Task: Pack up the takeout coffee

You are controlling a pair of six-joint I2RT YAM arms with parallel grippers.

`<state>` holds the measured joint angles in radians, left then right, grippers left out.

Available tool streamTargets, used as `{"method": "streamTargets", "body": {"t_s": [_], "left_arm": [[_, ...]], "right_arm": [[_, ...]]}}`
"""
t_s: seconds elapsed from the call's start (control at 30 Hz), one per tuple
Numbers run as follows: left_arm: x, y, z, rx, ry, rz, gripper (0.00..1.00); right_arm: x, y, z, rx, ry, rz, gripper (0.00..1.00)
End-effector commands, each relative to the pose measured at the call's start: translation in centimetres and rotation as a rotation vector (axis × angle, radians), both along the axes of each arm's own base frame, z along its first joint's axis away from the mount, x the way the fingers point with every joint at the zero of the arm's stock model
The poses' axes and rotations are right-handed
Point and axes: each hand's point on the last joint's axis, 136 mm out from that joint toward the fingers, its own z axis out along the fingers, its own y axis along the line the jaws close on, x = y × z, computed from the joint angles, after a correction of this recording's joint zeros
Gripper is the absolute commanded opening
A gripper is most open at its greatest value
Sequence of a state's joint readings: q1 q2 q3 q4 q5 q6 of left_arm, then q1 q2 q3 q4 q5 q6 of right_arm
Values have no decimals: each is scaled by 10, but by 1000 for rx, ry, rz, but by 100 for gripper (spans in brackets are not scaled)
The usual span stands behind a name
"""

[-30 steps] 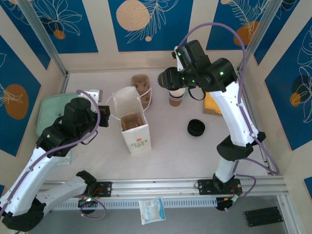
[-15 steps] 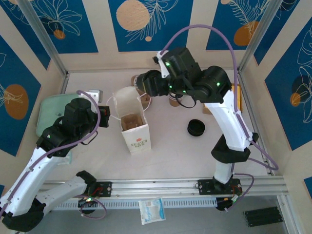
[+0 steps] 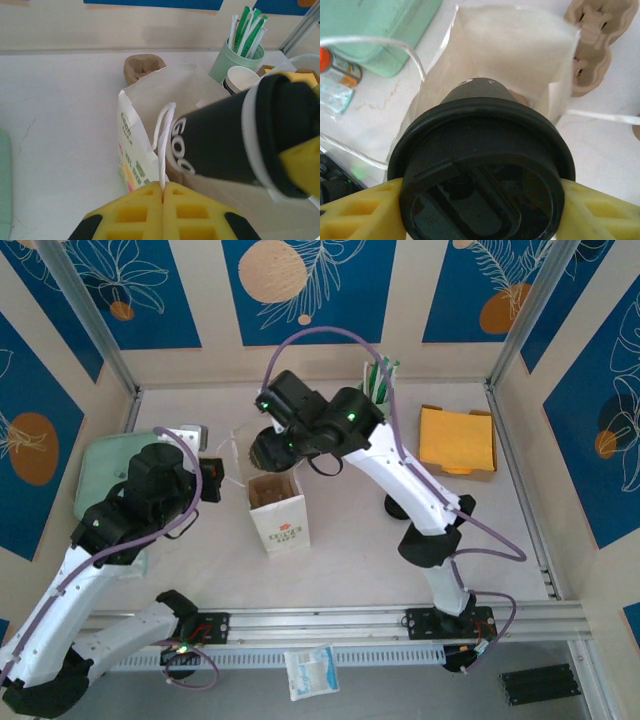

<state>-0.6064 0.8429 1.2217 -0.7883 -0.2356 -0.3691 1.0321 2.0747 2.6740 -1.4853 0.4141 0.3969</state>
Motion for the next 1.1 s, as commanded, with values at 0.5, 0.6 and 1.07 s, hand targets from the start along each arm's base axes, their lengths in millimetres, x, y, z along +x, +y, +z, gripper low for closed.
{"method": "streamTargets", "body": {"t_s": [0.5,0.6,1.07], "left_arm": [[-10,-10,11,-82,-34,-69,0],[-14,-15,10,-110,-32,-99,0],[-28,-42,9,-262,-21,-231,0]], "right_arm": [[-13,-19,-72,-299,160,95,56],[-6,-29,-72,-320,155,85,56],[-12,-41,-73,-270,278,79,56]]}}
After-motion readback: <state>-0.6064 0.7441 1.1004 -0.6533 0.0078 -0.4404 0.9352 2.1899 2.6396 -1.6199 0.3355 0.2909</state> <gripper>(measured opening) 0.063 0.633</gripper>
